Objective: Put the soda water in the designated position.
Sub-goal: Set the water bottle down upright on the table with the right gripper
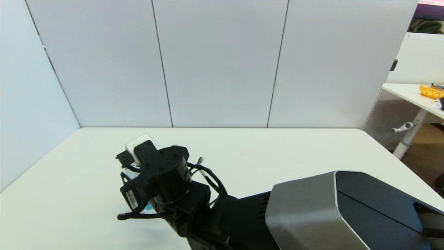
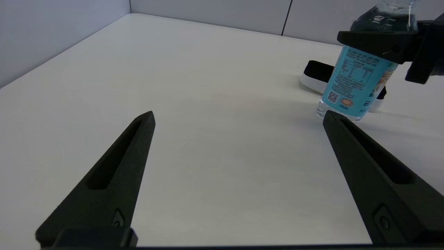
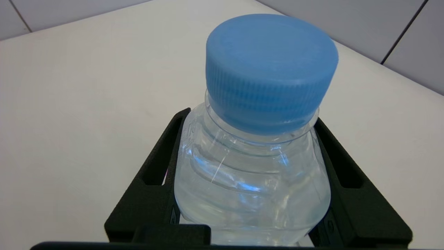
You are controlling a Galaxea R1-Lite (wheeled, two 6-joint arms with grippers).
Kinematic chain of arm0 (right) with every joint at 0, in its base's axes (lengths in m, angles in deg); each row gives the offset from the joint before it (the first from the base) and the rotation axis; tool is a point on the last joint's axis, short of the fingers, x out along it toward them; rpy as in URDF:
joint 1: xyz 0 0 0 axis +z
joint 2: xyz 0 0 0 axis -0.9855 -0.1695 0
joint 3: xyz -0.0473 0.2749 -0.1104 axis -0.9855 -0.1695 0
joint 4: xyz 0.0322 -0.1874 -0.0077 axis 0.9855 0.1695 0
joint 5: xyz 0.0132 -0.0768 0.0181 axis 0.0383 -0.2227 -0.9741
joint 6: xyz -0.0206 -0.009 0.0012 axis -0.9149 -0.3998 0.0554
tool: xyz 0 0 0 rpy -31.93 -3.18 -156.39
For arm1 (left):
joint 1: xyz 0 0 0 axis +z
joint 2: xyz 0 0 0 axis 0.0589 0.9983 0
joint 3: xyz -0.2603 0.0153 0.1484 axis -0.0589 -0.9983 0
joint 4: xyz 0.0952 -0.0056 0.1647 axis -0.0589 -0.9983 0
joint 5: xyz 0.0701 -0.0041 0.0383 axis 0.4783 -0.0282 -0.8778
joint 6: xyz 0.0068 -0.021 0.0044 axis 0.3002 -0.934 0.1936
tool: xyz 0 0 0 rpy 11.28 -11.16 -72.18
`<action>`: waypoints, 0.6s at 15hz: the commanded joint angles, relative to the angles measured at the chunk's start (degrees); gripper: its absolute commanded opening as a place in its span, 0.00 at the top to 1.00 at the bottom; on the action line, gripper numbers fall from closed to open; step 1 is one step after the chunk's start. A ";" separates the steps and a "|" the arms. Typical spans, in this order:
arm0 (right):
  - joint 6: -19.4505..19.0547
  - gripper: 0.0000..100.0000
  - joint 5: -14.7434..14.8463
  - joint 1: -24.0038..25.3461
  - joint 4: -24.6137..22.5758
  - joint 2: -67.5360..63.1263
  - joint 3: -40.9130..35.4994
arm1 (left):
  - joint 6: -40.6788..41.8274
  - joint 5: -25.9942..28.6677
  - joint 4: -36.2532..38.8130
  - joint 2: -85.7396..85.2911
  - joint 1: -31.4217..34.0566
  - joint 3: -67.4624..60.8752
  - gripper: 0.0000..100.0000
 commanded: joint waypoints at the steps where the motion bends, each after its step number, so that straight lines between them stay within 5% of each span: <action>1: -0.13 1.00 -0.12 -0.55 -0.15 -0.75 0.58 | -0.07 -0.06 0.02 -0.01 0.02 0.00 0.00; 9: -1.27 1.00 0.15 -0.64 -0.07 -0.14 0.58 | -0.07 -0.06 0.02 -0.01 0.02 0.00 0.00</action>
